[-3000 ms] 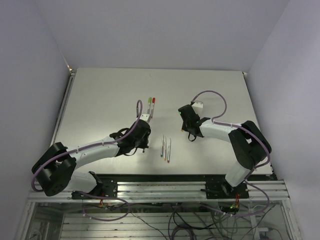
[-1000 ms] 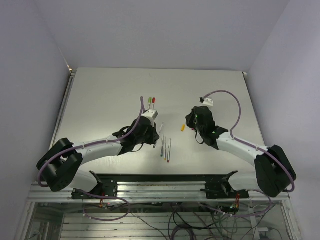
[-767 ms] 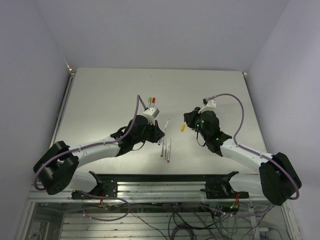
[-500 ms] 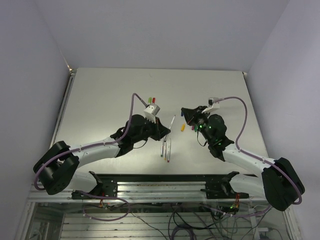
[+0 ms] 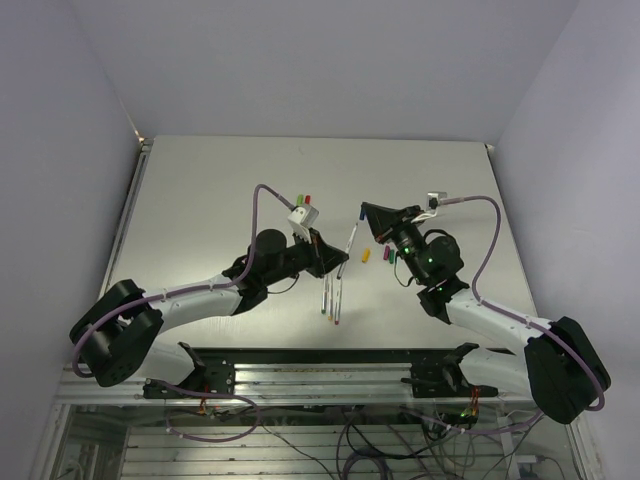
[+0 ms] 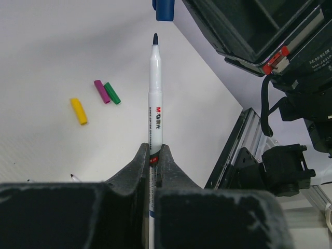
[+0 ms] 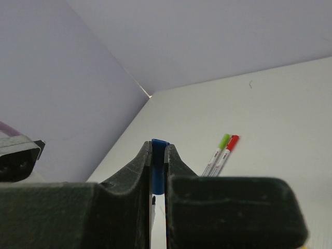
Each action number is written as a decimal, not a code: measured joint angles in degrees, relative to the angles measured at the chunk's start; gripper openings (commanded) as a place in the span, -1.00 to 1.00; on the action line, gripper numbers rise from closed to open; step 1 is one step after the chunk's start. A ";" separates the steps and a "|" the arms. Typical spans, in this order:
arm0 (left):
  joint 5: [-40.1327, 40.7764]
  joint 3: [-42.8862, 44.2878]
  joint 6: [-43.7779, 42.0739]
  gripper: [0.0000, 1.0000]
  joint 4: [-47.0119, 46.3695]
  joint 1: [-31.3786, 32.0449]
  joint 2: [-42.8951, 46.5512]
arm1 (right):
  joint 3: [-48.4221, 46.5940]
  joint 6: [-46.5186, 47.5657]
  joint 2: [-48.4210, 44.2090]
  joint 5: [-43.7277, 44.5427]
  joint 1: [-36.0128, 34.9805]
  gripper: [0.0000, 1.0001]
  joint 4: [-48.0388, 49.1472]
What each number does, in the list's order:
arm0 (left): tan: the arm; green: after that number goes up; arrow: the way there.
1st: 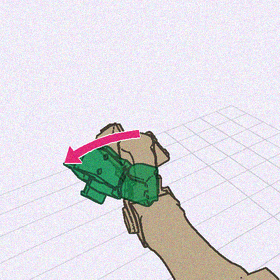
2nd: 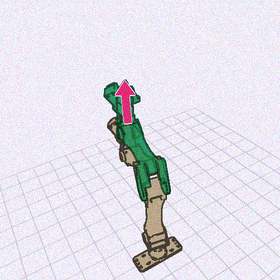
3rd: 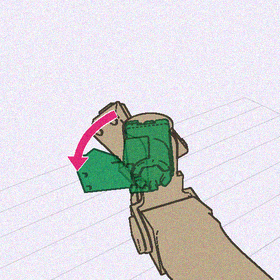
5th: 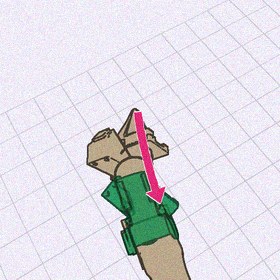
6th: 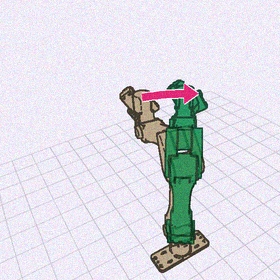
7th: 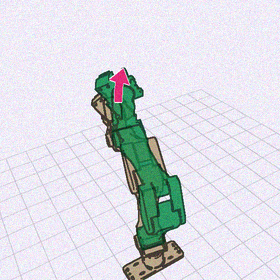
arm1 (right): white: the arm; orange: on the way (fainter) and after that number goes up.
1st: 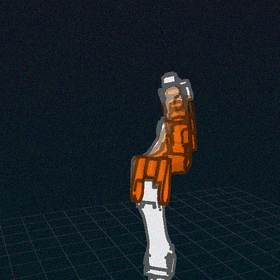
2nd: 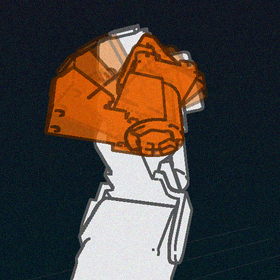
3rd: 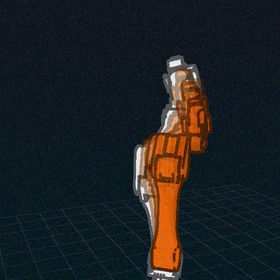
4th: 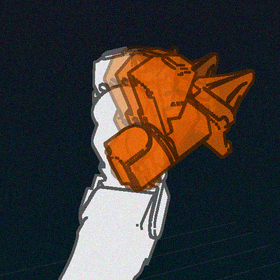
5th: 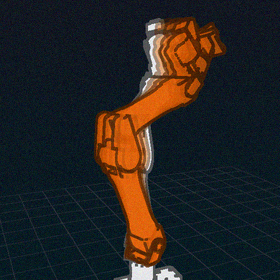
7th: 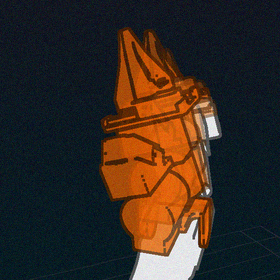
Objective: Insert the pens into the pen caps
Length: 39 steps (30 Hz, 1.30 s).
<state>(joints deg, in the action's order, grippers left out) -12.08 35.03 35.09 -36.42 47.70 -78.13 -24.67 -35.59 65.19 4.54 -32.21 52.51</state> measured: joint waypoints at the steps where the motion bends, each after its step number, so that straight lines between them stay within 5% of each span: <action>1: -0.04 0.00 0.09 -0.86 -0.20 0.00 0.00 | 0.00 -0.15 0.00 -0.09 0.00 -1.00 0.31; 39: -0.68 0.00 1.62 -0.86 -2.80 0.00 -0.98 | 1.46 -1.97 2.29 -0.92 -0.87 -1.00 4.55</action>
<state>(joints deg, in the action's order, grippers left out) -12.75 35.03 36.71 -39.22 47.70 -79.11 -23.20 -37.56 67.48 3.62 -33.08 57.06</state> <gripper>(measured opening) 0.101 0.055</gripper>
